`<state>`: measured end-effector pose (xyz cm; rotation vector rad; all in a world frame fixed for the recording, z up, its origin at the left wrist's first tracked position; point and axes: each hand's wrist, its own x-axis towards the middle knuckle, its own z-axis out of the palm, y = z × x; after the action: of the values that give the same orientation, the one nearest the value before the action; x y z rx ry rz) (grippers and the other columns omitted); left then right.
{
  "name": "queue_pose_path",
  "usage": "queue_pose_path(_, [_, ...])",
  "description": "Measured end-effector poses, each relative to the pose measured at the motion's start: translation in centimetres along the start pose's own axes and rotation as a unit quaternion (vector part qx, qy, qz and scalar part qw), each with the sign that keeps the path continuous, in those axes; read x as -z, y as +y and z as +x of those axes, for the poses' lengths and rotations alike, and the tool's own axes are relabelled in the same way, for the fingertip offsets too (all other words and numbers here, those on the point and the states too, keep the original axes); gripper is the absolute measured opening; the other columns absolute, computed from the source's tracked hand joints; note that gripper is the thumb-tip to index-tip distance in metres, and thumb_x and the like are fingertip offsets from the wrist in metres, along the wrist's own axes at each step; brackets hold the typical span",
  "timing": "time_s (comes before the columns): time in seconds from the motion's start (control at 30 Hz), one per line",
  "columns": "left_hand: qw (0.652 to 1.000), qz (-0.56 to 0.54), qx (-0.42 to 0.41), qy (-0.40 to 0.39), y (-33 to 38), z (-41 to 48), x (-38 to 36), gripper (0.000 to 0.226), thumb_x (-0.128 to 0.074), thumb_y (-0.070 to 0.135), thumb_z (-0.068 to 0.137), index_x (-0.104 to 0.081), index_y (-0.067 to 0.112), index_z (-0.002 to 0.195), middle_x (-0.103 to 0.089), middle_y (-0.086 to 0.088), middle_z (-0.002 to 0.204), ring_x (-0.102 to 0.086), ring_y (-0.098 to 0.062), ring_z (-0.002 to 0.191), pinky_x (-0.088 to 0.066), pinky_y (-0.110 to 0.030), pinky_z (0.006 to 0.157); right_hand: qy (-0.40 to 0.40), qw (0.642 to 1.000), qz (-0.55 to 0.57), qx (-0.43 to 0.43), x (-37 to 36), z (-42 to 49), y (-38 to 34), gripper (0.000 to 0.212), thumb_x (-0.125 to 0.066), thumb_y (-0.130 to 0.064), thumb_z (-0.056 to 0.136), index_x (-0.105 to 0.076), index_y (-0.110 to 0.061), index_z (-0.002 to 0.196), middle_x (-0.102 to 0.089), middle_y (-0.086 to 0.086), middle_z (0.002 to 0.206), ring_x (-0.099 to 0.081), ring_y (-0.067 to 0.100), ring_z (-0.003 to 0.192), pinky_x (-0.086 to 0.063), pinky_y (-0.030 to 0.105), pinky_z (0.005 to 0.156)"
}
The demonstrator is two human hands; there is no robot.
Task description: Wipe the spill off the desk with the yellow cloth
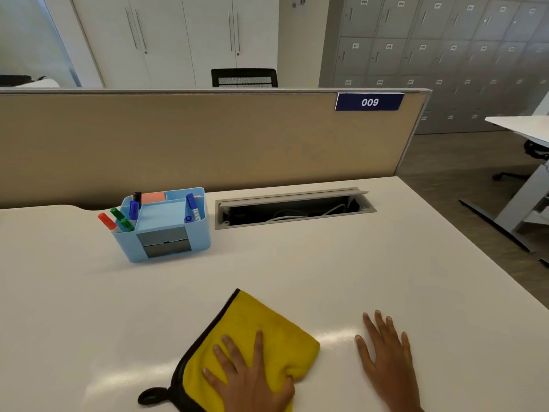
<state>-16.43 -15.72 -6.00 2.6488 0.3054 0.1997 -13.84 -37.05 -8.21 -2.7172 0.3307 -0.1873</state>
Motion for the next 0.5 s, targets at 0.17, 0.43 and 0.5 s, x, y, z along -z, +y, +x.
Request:
queue_pose_path(0.17, [0.994,0.001,0.059,-0.087,-3.8,2.0,2.0,0.088,-0.003,0.087,0.063,-0.032,0.033,0.127,-0.056,-0.035,0.122,-0.051,-0.059,0.107,-0.034,-0.079,0.079,-0.006,1.000,0.010,0.005,0.3,0.0,0.0,0.103,0.010,-0.077,0.074,-0.053,-0.016,0.130,-0.047,0.011,0.142,-0.039,0.032,0.135,-0.026,0.052,0.111])
queue_pose_path(0.43, [0.998,0.029,0.054,-0.020,-6.8,-1.7,3.4,0.084,0.004,0.087,0.061,0.010,0.048,0.136,-0.056,-0.035,0.121,-0.056,-0.063,0.093,-0.040,-0.077,0.070,-0.006,1.000,-0.006,0.007,0.2,-0.1,-0.2,0.109,0.016,-0.079,0.067,-0.044,-0.019,0.136,-0.038,0.007,0.149,-0.030,0.027,0.140,-0.018,0.048,0.116])
queue_pose_path(0.5, [0.997,0.077,-0.010,0.005,-6.1,-3.0,2.2,0.085,0.008,0.084,0.064,0.013,0.042,0.138,-0.011,-0.020,0.154,-0.035,-0.061,0.121,-0.024,-0.076,0.094,-0.004,1.000,-0.010,0.005,0.2,-0.1,-0.4,0.117,0.021,-0.081,0.063,-0.045,-0.018,0.135,-0.039,0.008,0.147,-0.032,0.029,0.139,-0.019,0.050,0.115])
